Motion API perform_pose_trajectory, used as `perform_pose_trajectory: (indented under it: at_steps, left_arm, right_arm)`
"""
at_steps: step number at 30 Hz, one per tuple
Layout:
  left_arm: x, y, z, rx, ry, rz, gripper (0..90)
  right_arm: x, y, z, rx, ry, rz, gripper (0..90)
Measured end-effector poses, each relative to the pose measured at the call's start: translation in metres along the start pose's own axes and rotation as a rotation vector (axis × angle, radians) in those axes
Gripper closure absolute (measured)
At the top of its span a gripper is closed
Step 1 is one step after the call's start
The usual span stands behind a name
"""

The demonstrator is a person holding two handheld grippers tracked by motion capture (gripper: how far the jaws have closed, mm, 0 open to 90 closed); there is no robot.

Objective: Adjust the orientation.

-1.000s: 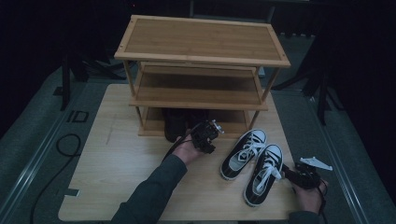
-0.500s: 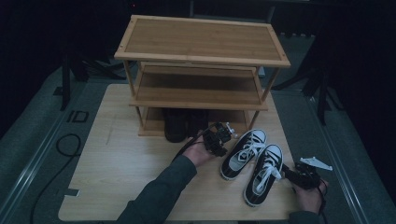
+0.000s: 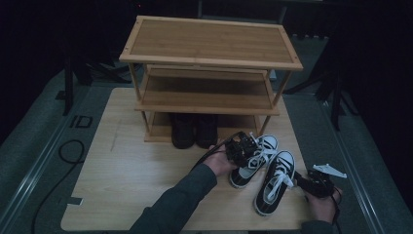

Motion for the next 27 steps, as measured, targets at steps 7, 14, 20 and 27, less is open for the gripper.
perform_pose_trajectory:
  at_steps: [7, 14, 20, 27]
  left_arm:
    - [0.019, 0.006, -0.003, 0.032, -0.06, -0.009, 78.5]
    - [0.017, 0.004, -0.001, 0.036, -0.07, -0.034, 88.2]
    - [0.012, 0.005, 0.007, 0.023, -0.068, -0.039, 88.6]
    - [0.004, 0.004, 0.027, 0.007, -0.069, -0.019, 88.6]
  right_arm:
    - [0.0, 0.0, 0.0, 0.001, -0.001, 0.001, 40.6]
    - [0.0, 0.0, 0.0, 0.001, 0.0, 0.0, 40.5]
    - [0.0, 0.0, 0.0, -0.001, 0.0, 0.0, 40.3]
    - [0.0, 0.0, 0.0, -0.003, -0.001, 0.001, 40.3]
Point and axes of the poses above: each handheld gripper's, and its own axes: x roughly forward along the jaws, z roughly out of its underside, y roughly to its right, the point moved 6 cm from there along x, roughly forward along the jaws, and after that the axes turned 6 degrees about -z, right-handed, at the moved point
